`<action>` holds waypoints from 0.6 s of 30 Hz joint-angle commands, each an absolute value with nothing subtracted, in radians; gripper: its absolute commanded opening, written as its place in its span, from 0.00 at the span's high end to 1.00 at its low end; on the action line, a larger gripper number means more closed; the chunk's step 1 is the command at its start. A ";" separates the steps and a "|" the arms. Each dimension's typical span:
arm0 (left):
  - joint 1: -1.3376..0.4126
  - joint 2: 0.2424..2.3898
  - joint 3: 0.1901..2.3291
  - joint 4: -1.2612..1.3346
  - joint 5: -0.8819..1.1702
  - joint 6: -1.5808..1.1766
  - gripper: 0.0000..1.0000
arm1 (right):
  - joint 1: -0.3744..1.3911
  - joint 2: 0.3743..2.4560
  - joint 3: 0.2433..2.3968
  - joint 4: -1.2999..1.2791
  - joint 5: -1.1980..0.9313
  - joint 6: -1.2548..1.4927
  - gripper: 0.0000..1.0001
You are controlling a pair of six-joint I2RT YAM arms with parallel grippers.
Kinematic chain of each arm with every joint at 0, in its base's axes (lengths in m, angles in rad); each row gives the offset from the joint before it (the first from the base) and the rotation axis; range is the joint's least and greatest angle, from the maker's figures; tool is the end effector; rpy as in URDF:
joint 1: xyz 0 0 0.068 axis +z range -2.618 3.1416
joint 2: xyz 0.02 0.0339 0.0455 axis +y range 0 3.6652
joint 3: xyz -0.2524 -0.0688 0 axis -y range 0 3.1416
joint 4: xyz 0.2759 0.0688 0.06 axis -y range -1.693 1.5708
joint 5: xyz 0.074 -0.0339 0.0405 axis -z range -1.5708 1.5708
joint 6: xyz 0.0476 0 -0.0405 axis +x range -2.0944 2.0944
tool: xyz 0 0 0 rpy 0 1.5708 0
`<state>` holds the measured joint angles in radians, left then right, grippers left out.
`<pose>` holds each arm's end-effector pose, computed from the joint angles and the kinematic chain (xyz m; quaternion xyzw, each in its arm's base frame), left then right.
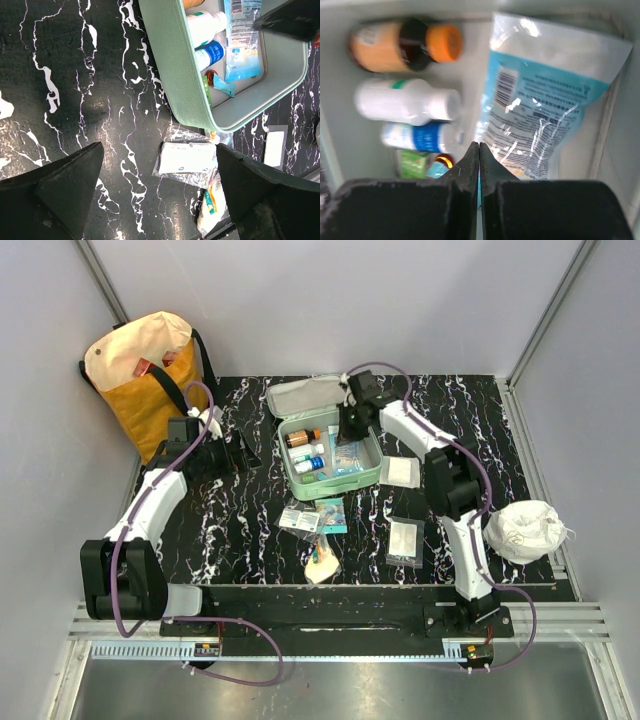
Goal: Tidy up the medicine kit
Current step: Place the medical item at the medicine box.
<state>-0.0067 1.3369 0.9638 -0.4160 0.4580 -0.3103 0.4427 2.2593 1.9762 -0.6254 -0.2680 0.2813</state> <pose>0.3224 -0.0232 0.2315 -0.0507 0.9032 -0.2658 0.3332 0.4787 0.2409 0.1944 -0.1188 0.9306 0.2323 0.2566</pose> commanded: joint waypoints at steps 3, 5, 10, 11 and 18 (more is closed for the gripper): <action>-0.003 1.358 1.022 -0.374 0.505 -0.299 0.01 | 0.453 2.313 1.983 -0.706 0.026 0.236 0.96; -0.006 1.365 1.026 -0.374 0.508 -0.302 0.01 | 0.453 2.321 2.002 -0.706 0.026 0.190 0.96; -0.018 1.368 1.025 -0.379 0.500 -0.304 0.01 | 0.453 2.292 2.011 -0.693 0.040 0.102 0.92; -0.020 1.367 1.022 -0.379 0.497 -0.304 0.01 | 0.456 2.284 2.005 -0.683 0.035 0.071 0.92; -0.031 1.361 1.020 -0.379 0.479 -0.301 0.01 | 0.453 2.237 2.016 -0.680 -0.104 -0.013 0.85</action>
<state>-0.0223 1.3655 0.9821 -0.4160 0.4747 -0.3103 0.4618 2.3310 1.9846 -0.6937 -0.0547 0.0395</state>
